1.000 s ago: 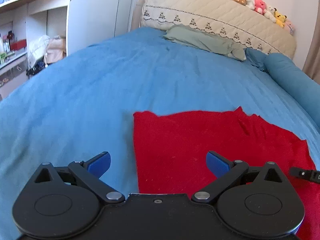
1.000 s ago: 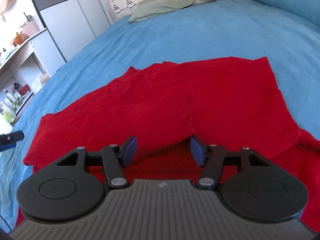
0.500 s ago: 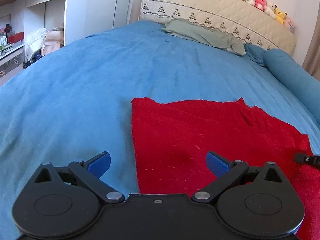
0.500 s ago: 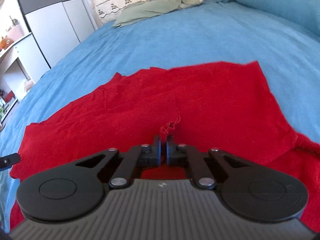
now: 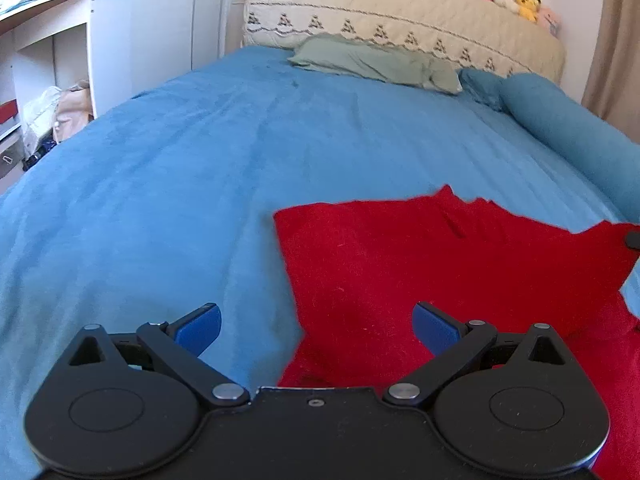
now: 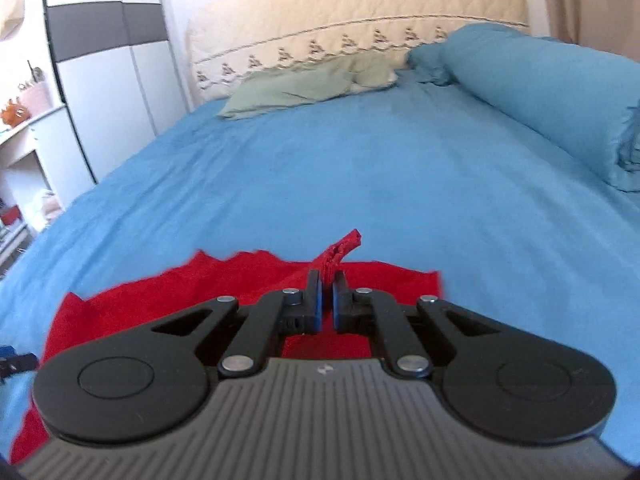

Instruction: Fold small clothes

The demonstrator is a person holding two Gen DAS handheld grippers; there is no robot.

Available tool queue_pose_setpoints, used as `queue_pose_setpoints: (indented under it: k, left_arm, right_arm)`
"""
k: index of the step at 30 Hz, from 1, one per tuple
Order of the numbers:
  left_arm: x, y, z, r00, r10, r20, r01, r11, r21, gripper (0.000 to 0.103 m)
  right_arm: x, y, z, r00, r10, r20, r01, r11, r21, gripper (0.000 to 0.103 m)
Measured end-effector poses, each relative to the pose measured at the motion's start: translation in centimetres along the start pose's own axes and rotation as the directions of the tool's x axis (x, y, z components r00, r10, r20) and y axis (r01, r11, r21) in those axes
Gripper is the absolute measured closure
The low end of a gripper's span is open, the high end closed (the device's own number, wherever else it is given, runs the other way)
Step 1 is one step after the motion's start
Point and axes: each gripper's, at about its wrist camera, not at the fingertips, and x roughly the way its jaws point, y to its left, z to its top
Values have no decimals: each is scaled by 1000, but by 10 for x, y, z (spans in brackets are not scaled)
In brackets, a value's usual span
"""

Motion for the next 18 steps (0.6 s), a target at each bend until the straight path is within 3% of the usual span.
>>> queue_pose_setpoints:
  k: [9, 14, 16, 17, 18]
  left_arm:
    - [13, -3, -7, 998, 43, -47, -42, 999, 25, 0]
    - [15, 7, -12, 994, 81, -80, -81, 997, -6, 0]
    - [5, 10, -9, 997, 57, -45, -58, 998, -25, 0]
    - [2, 9, -5, 998, 48, -28, -49, 998, -26, 0]
    - [0, 7, -1, 999, 44, -13, -44, 999, -20, 0]
  right_arm:
    - [14, -47, -37, 995, -85, -54, 88, 994, 64, 83]
    - [23, -52, -56, 988, -116, -104, 123, 990, 65, 83]
    - [22, -49, -59, 988, -117, -104, 120, 993, 23, 76]
    - [15, -45, -61, 989, -120, -90, 120, 993, 2, 67]
    - [11, -42, -59, 990, -115, -79, 115, 993, -14, 34]
